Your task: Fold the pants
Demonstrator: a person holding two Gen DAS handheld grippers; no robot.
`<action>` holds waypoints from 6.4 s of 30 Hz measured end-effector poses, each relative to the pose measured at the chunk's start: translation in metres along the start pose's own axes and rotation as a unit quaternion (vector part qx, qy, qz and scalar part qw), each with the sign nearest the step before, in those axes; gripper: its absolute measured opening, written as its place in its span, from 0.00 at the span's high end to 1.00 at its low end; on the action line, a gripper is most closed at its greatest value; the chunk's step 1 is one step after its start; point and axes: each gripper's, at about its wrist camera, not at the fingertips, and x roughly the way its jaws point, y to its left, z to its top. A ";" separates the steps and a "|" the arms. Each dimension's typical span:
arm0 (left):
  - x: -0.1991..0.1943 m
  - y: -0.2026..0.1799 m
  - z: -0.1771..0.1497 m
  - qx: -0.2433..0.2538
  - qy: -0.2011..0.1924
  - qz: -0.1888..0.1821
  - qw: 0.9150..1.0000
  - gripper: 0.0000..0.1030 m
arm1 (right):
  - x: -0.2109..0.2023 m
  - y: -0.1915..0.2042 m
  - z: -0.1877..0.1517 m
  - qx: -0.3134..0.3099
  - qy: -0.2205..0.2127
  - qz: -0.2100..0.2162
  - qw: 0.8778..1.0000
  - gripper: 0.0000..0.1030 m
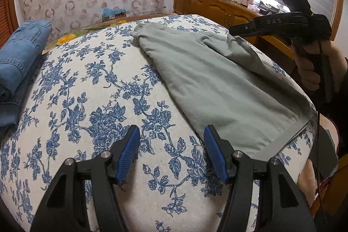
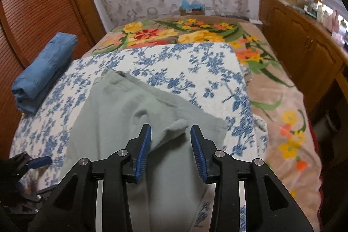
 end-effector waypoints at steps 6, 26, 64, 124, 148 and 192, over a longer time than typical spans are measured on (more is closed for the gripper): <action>0.000 -0.001 0.000 0.000 -0.001 -0.001 1.000 0.41 | 0.016 -0.001 -0.002 0.038 0.039 0.027 0.998 0.63; -0.003 0.001 -0.001 -0.010 -0.005 -0.001 1.000 0.41 | 0.002 -0.005 0.019 -0.047 -0.040 -0.071 0.996 0.99; -0.003 -0.001 -0.004 -0.007 -0.007 -0.001 1.000 0.41 | -0.029 0.042 -0.102 -0.065 -0.005 -0.019 0.998 0.67; -0.029 -0.047 -0.037 -0.007 -0.018 -0.064 0.998 0.66 | -0.099 0.030 -0.183 0.011 -0.048 -0.036 0.998 0.65; -0.032 -0.047 -0.041 -0.008 -0.034 -0.062 0.997 0.75 | -0.085 0.045 -0.178 -0.006 -0.043 -0.016 0.999 0.89; -0.229 0.042 0.039 -0.021 -0.282 -0.012 0.959 0.94 | -0.210 0.175 -0.049 -0.158 -0.241 0.072 0.955 0.94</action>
